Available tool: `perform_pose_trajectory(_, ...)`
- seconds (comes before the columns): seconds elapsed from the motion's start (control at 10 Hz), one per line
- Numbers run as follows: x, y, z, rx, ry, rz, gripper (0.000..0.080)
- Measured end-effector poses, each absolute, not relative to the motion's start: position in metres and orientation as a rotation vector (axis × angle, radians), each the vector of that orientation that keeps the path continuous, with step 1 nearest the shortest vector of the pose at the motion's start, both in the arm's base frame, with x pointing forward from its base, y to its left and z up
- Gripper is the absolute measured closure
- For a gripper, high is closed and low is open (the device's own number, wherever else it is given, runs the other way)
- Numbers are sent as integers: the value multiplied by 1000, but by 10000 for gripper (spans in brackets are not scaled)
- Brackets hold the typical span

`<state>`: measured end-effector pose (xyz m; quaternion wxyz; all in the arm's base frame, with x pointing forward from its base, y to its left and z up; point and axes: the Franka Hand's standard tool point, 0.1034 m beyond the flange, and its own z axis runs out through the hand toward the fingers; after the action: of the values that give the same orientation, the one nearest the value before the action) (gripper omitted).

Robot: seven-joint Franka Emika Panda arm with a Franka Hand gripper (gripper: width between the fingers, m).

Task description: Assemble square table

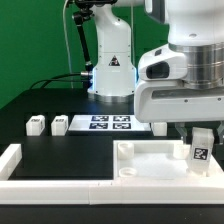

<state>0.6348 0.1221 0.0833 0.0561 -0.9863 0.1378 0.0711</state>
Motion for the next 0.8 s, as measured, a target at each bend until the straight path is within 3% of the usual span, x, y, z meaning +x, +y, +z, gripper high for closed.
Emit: perform_pose_trajectory(0.8, 629, 121, 80, -2462, 1693, 207, 506)
